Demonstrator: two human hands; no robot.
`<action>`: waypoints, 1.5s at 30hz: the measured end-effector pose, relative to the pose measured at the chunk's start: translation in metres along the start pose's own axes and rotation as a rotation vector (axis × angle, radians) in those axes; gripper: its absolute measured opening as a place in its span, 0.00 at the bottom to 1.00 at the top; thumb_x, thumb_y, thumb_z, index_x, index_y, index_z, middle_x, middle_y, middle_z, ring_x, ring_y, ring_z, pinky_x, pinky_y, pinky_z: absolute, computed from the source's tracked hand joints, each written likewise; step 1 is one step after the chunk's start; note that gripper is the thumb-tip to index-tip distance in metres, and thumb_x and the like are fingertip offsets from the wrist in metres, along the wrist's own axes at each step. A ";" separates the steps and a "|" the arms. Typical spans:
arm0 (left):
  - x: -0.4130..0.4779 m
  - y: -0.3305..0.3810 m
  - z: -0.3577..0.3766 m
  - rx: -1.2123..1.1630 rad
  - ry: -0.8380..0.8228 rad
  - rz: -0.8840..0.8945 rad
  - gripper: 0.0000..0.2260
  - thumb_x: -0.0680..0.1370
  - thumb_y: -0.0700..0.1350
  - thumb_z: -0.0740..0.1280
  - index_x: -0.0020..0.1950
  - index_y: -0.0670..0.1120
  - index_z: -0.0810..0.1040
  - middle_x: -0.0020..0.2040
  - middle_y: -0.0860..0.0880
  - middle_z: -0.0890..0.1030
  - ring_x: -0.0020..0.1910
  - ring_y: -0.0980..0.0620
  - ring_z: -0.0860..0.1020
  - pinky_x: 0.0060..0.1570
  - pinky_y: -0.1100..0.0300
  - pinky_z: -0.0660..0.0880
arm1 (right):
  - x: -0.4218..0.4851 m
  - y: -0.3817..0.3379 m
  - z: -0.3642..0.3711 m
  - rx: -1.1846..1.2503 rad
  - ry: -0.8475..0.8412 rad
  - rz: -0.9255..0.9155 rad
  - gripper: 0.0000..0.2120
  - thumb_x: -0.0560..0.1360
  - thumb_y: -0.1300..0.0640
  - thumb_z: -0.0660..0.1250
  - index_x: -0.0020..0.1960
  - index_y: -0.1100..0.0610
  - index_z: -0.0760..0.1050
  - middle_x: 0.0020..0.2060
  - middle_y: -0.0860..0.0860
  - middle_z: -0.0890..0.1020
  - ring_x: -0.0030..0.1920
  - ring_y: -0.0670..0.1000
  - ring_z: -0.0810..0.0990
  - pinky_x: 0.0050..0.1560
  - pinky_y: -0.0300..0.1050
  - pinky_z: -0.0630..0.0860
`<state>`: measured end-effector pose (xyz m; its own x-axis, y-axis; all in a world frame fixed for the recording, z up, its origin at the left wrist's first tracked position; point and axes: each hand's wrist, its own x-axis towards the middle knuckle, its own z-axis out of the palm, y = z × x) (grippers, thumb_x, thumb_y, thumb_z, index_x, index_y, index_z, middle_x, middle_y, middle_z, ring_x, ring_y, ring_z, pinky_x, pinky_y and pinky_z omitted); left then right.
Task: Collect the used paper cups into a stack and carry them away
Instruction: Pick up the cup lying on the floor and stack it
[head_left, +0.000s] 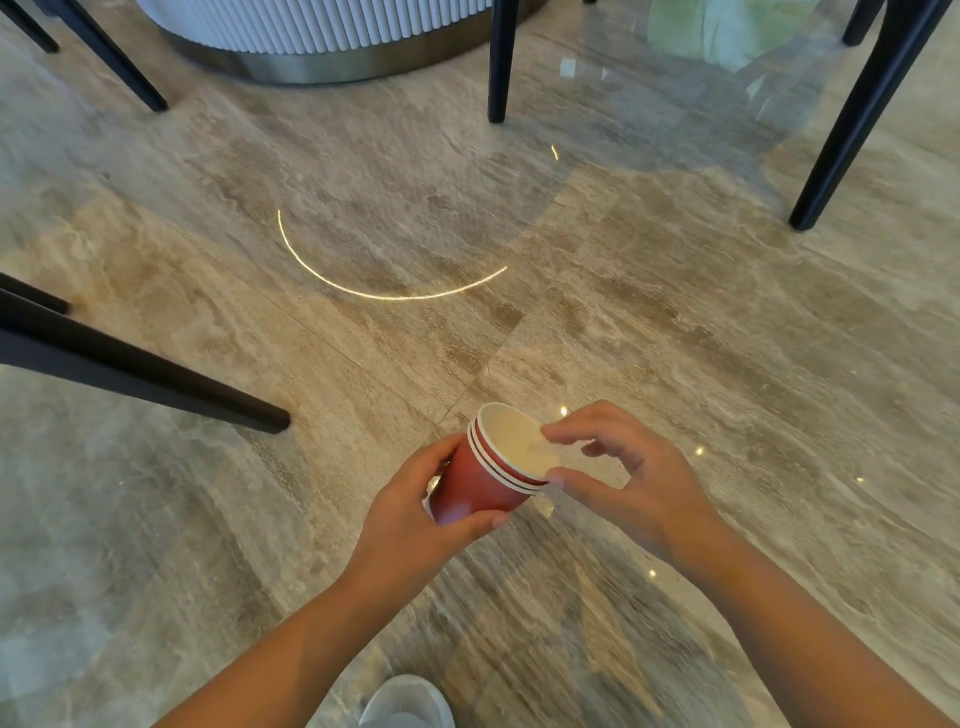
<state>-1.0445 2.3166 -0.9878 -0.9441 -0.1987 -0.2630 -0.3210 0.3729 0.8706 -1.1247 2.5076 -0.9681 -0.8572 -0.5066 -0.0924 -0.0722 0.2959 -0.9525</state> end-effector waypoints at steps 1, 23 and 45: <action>0.000 0.001 0.000 0.009 -0.006 0.004 0.28 0.57 0.62 0.72 0.56 0.67 0.68 0.55 0.65 0.75 0.55 0.74 0.69 0.47 0.82 0.63 | 0.000 0.002 -0.001 0.002 -0.006 0.013 0.15 0.66 0.53 0.73 0.52 0.43 0.77 0.49 0.38 0.77 0.54 0.43 0.75 0.53 0.37 0.70; -0.006 0.010 0.003 0.074 -0.057 0.111 0.28 0.61 0.53 0.77 0.55 0.69 0.69 0.53 0.67 0.75 0.53 0.69 0.72 0.47 0.77 0.68 | -0.001 0.012 0.003 0.035 -0.101 0.162 0.32 0.54 0.35 0.71 0.56 0.43 0.74 0.48 0.41 0.75 0.49 0.41 0.74 0.46 0.34 0.69; -0.028 0.175 -0.106 0.047 0.152 0.083 0.28 0.63 0.46 0.78 0.54 0.65 0.67 0.52 0.67 0.74 0.52 0.74 0.71 0.44 0.80 0.67 | 0.017 -0.175 -0.033 -0.390 0.201 0.003 0.13 0.76 0.49 0.61 0.56 0.52 0.77 0.51 0.43 0.77 0.54 0.40 0.71 0.53 0.27 0.61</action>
<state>-1.0662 2.2916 -0.7838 -0.9465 -0.2988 -0.1220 -0.2489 0.4354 0.8651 -1.1439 2.4741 -0.7937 -0.9370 -0.3492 0.0003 -0.2238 0.5999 -0.7681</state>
